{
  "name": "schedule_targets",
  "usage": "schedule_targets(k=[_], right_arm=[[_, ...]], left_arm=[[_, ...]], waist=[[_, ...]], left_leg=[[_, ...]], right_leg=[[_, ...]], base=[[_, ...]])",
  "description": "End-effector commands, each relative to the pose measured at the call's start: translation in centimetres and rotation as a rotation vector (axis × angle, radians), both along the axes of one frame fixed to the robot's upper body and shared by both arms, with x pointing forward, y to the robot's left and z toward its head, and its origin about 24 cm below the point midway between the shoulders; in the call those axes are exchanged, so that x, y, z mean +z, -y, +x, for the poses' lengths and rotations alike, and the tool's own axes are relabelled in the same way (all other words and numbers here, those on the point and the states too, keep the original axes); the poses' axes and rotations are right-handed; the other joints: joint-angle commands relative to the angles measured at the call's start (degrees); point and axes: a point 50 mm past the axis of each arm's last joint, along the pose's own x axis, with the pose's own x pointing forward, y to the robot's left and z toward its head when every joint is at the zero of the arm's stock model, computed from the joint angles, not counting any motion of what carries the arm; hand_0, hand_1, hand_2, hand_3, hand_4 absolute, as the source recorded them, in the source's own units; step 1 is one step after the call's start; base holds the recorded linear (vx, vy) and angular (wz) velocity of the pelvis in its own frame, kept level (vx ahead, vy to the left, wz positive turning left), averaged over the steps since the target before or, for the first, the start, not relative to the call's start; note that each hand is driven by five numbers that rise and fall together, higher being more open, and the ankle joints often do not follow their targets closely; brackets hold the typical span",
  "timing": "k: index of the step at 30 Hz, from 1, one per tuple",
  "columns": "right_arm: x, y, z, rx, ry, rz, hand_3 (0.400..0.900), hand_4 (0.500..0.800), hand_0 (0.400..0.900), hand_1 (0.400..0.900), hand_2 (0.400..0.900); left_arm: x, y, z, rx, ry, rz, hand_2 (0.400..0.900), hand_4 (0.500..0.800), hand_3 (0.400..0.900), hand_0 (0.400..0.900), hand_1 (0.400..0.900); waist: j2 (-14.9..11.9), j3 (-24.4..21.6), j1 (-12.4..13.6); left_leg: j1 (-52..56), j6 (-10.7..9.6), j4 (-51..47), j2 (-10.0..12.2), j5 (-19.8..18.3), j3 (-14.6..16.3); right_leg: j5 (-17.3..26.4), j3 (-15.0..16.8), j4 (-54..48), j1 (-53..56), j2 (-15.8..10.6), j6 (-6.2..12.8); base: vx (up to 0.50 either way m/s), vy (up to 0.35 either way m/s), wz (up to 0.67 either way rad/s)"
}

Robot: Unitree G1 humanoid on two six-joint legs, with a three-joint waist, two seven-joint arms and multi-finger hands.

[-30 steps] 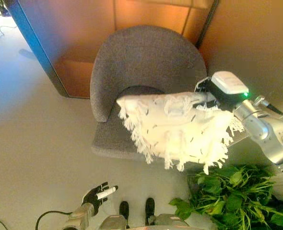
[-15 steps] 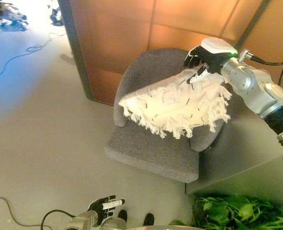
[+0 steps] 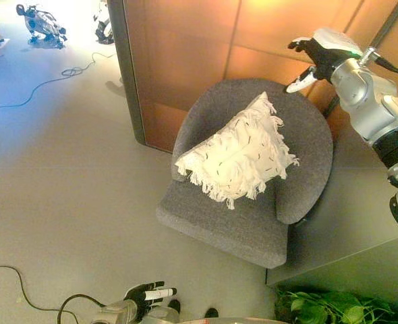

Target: Pick up the pillow and put it on the sofa.

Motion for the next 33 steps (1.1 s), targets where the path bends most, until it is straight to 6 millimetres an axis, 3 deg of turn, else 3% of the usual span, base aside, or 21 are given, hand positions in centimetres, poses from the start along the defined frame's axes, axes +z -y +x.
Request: schedule_targets(k=[1,6,11,15,21,24,26,30,33], right_arm=[[6.6,1.1,-1.3,-0.061,0.233,0.012,0.9,0.8,0.9,0.9,0.9],[4.4,2.3,-1.2,-0.061,0.197,0.217,0.9,0.8,0.9,0.9,0.9],[-1.0,3.0,-1.5,-0.017,0.191,0.5,0.9,0.8,0.9,0.9,0.9],[-8.1,2.1,-2.7,0.049,0.135,0.761,0.9,0.8,0.9,0.9,0.9],[-18.8,0.0,-6.9,0.046,0.025,1.188,0.9,0.8,0.9,0.9,0.9],[-24.4,-0.6,-9.5,-0.057,-0.083,1.366,0.9,0.8,0.9,0.9,0.9],[-27.1,-0.8,-10.8,-0.127,-0.151,1.418,0.9,0.8,0.9,0.9,0.9],[-34.5,-1.4,-15.3,-0.384,-0.328,1.58,0.9,0.8,0.9,0.9,0.9],[-38.2,-2.4,-18.5,-0.552,-0.461,1.629,0.9,0.8,0.9,0.9,0.9]], left_arm=[[0.3,-0.3,0.8,-0.041,0.024,0.008,0.9,0.8,0.9,0.9,0.9],[0.3,-0.2,1.1,-0.039,0.03,0.005,0.9,0.8,0.9,0.9,0.9],[0.2,0.2,0.9,-0.018,0.032,-0.015,0.9,0.8,0.9,0.9,0.9],[0.0,0.5,0.7,0.036,0.048,-0.025,0.9,0.8,0.9,0.9,0.9],[-0.2,1.0,0.4,0.127,0.073,-0.032,0.9,0.8,0.9,0.9,0.9],[-0.3,1.5,0.2,0.138,0.076,-0.039,0.9,0.8,0.9,0.9,0.9],[-0.4,1.6,0.1,0.143,0.081,-0.039,0.9,0.8,0.9,0.9,0.9],[-0.6,1.8,-0.6,0.154,0.078,-0.044,0.9,0.8,0.9,0.9,0.9],[-0.8,1.8,-1.0,0.154,0.075,-0.047,0.9,0.8,0.9,0.9,0.9]], waist=[[-2.06,-4.26,-0.19],[-1.59,-3.78,-0.95],[-0.46,-3.12,-2.88],[0.5,-2.73,-5.54],[1.51,-2.04,-9.57],[1.92,-2.06,-10.62],[2.18,-2.05,-10.87],[2.7,-2.53,-11.14],[2.98,-2.66,-11.0]], left_leg=[[-2.0,-3.76,0.91,1.43,-2.17,-0.39],[-2.19,-3.57,1.01,1.45,-2.44,0.0],[-1.64,-3.35,0.77,1.71,-2.91,0.93],[-0.92,-3.07,0.49,2.0,-3.37,2.3],[-0.06,-2.59,0.32,2.49,-4.17,5.2],[0.29,-2.53,0.34,2.54,-4.45,6.26],[0.48,-2.48,0.35,2.56,-4.56,6.65],[0.96,-2.23,0.26,2.47,-4.77,7.24],[1.03,-2.05,0.5,2.37,-4.78,7.3]], right_leg=[[-3.89,-1.72,3.63,1.99,-3.88,5.41],[-4.02,-1.11,3.89,1.44,-3.9,5.32],[-4.21,0.26,4.3,1.07,-3.8,5.29],[-4.25,2.3,4.36,0.79,-3.5,5.19],[-4.28,5.18,4.45,0.17,-2.91,5.07],[-4.34,5.81,4.4,0.18,-2.76,5.13],[-4.39,5.95,4.41,0.24,-2.64,5.1],[-4.49,6.35,4.23,0.54,-2.3,5.08],[-4.56,6.42,4.38,0.66,-2.22,5.06]], base=[[0.0,0.0,0.0],[-0.02,0.003,-0.04],[-0.02,0.014,-0.14],[-0.02,0.013,-0.26],[-0.03,0.006,-0.28],[-0.02,0.01,-0.16],[-0.02,0.011,-0.12],[0.0,0.01,-0.09],[0.0,0.003,-0.05]])
